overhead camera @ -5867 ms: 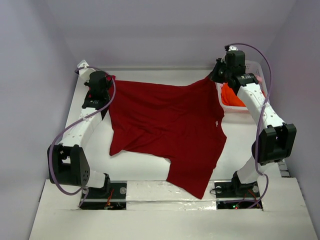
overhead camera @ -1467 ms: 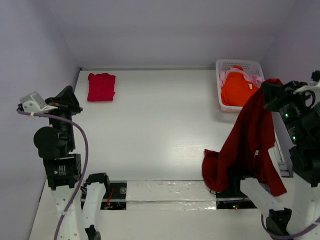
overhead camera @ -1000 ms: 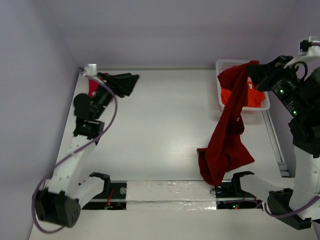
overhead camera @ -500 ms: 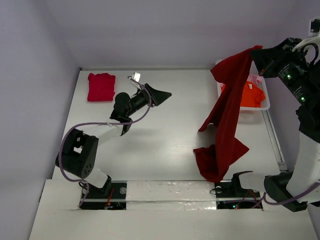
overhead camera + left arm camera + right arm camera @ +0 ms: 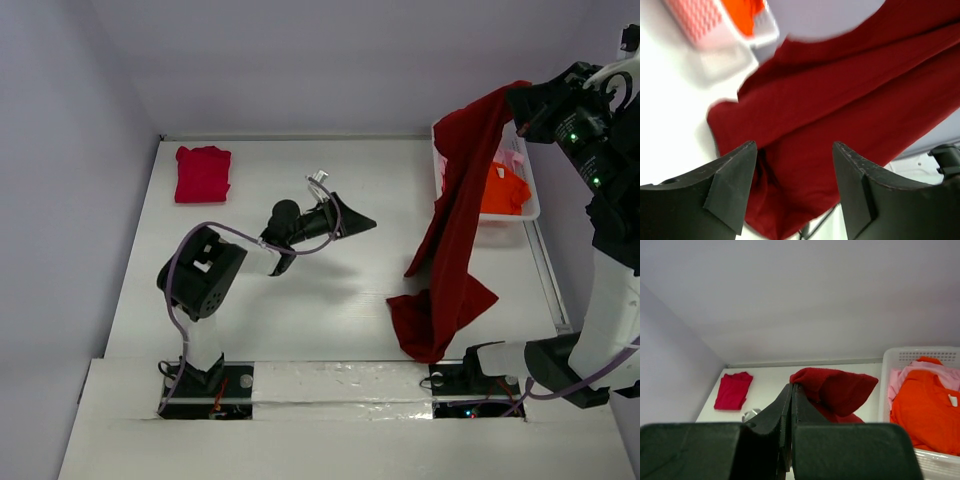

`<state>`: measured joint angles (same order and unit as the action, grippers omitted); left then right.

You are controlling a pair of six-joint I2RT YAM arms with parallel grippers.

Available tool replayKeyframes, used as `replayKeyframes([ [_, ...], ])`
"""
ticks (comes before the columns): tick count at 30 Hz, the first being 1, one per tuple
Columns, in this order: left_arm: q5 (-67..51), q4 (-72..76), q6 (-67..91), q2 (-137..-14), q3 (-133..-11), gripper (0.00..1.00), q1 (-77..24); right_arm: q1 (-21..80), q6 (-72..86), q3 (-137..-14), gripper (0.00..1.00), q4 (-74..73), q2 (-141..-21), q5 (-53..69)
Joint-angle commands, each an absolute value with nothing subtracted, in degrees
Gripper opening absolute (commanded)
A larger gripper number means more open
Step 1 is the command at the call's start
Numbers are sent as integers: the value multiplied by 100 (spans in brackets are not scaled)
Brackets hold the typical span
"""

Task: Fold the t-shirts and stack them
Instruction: Flatten the tshirt out

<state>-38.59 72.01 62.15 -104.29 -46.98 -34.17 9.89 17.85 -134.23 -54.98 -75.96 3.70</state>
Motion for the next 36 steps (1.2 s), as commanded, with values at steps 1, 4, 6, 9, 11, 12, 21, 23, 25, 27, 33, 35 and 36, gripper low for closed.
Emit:
replayKeyframes([
  [1,-4122,9131,6539,-10555,-4939,58,-3533,1046,1784,-13755,0,-4957,-7488,-226],
  [4,-4096,9150,6478,-10626,-4957,57,-3586,1046,1740,-13615,0,-4782,-7295,-351],
  [6,-4104,9132,6451,-10626,-4983,57,-3647,1046,1723,-13597,0,-4694,-7216,-343],
  [9,-4078,9079,6363,-10626,-5044,57,-3700,1046,1679,-13693,0,-4632,-7216,-247],
  [11,-4087,9097,6320,-10661,-5097,57,-3762,1046,1696,-13623,0,-4404,-7128,-53],
  [12,-4078,9149,6337,-10722,-5150,57,-3762,1046,1705,-13588,0,-4334,-7102,121],
  [21,-4201,10054,6881,-11547,-5730,56,-3946,1046,1784,-13842,0,-3885,-7198,703],
  [23,-4219,10151,7013,-11680,-5897,56,-3946,1046,1837,-13913,0,-3719,-7216,799],
  [25,-4254,10344,7162,-11847,-6011,56,-3946,1046,1924,-13922,0,-3508,-7181,844],
  [27,-4254,10406,7198,-11944,-6064,58,-3946,1046,1986,-13834,0,-3262,-7102,888],
  [33,-4245,10520,7181,-12146,-6126,62,-3946,1046,2180,-13755,0,-2760,-7032,1063],
  [35,-4236,10547,7181,-12190,-6135,69,-3946,1046,2241,-13570,0,-2461,-6935,1108],
  [36,-4219,10564,7181,-12243,-6143,81,-3946,1046,2250,-13562,0,-2409,-6917,1107],
])
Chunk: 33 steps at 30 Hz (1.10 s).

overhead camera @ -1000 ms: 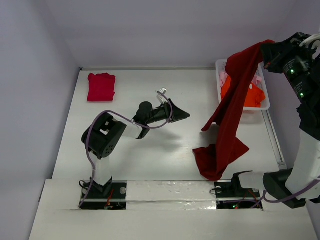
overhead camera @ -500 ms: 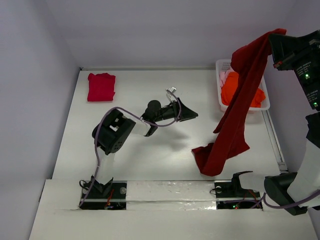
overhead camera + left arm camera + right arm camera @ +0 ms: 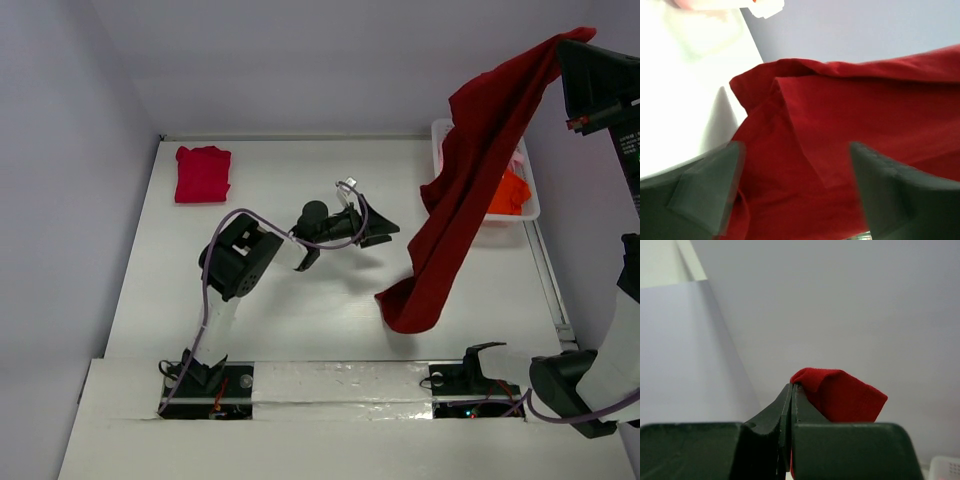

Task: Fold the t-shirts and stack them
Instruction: Flatten the tshirt out

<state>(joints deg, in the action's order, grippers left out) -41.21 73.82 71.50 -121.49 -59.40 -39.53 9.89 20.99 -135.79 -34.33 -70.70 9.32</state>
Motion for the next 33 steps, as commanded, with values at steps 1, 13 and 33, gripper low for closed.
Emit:
replayKeyframes([
  [1,-4210,10591,7189,-12278,-6170,99,-3946,1046,2311,-13544,0,-2252,-6891,1203],
  [13,-4139,10968,7383,-12612,-6477,99,-3999,1046,2698,-13957,0,-2065,-7084,1556],
  [33,-4350,11839,8235,-13166,-6706,99,-4157,1046,2330,-13377,0,-1020,-7031,203],
])
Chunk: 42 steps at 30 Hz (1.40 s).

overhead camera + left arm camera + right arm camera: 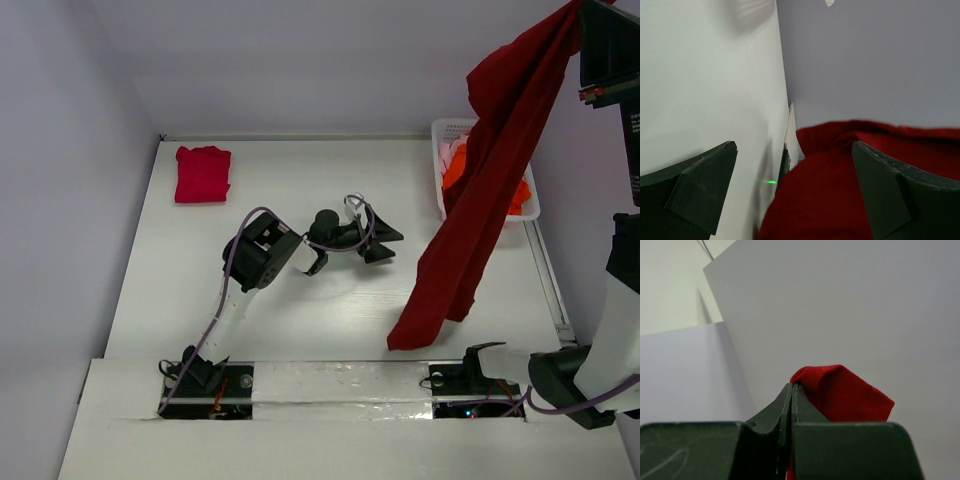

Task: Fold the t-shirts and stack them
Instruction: Flatten the tshirt out

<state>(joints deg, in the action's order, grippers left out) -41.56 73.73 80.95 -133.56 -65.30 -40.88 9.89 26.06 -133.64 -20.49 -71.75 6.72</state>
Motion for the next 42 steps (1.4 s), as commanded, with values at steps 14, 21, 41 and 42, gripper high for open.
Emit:
replayKeyframes([
  [14,-4588,11848,8578,-13324,-7233,99,-4386,1046,2566,-13640,0,-624,-7515,359],
  [21,-4614,11848,8806,-13868,-8023,99,-4500,1046,2891,-13517,0,-589,-7286,632],
  [41,-4525,11864,9040,-13578,-7628,99,-4500,1046,2795,-13438,0,-1046,-6952,431],
  [42,-4561,11865,9114,-13631,-7699,99,-4500,1046,2769,-13447,0,-1072,-6943,405],
])
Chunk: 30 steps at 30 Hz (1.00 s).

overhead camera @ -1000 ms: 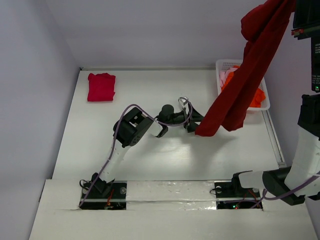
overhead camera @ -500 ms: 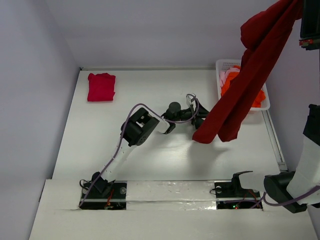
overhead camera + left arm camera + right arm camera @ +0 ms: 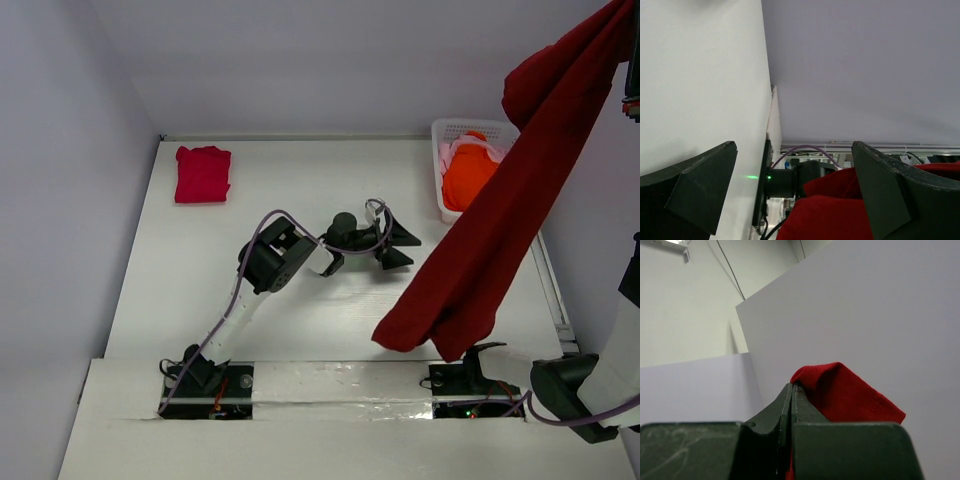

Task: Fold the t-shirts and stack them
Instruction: Flatten the tshirt out

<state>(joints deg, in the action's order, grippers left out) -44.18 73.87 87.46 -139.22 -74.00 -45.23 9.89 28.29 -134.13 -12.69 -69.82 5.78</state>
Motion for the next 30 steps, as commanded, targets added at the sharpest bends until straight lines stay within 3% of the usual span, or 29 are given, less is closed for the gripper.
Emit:
replayKeyframes([
  [1,-4544,11874,9088,-13597,-7630,99,-4500,1046,2742,-13473,0,-1133,-6935,369],
  [2,-4527,11865,9001,-13544,-7551,96,-4500,1046,2690,-13474,0,-1160,-6926,343],
  [3,-4526,11857,8826,-13387,-7454,83,-4500,1046,2663,-13474,0,-1186,-6926,308],
  [4,-4509,11856,8763,-13290,-7218,78,-4500,1046,2637,-13474,0,-1230,-6917,290],
  [10,-4491,11848,8534,-12332,-6050,67,-4500,1046,2540,-13395,0,-1213,-6978,176],
  [11,-4491,11848,8534,-12227,-5951,64,-4552,1046,2549,-13299,0,-1178,-6987,193],
  [12,-4500,11856,8543,-12052,-5881,53,-4553,1046,2549,-13246,0,-1143,-6996,211],
  [14,-4622,11857,8639,-11927,-5792,54,-4605,1046,2566,-13166,0,-1081,-7014,220],
  [17,-4824,11857,8832,-11856,-5958,66,-4746,1046,2593,-13026,0,-1028,-7023,237],
  [19,-4913,11857,8938,-11935,-6134,62,-4886,1046,2610,-12982,0,-1011,-7022,272],
  [20,-4948,11865,9043,-11970,-6317,53,-5000,1046,2593,-12981,0,-1011,-7022,264],
  [22,-5001,11856,9123,-12093,-6607,45,-5106,1046,2593,-13042,0,-1054,-7014,255],
  [27,-5036,11865,9308,-12374,-6864,54,-5309,1046,2514,-13306,0,-1222,-7031,237],
  [29,-4984,11874,9308,-12419,-6855,50,-5361,1046,2496,-13385,0,-1257,-7022,229],
  [30,-4983,11865,9316,-12454,-6855,39,-5361,1046,2496,-13412,0,-1266,-7022,220],
])
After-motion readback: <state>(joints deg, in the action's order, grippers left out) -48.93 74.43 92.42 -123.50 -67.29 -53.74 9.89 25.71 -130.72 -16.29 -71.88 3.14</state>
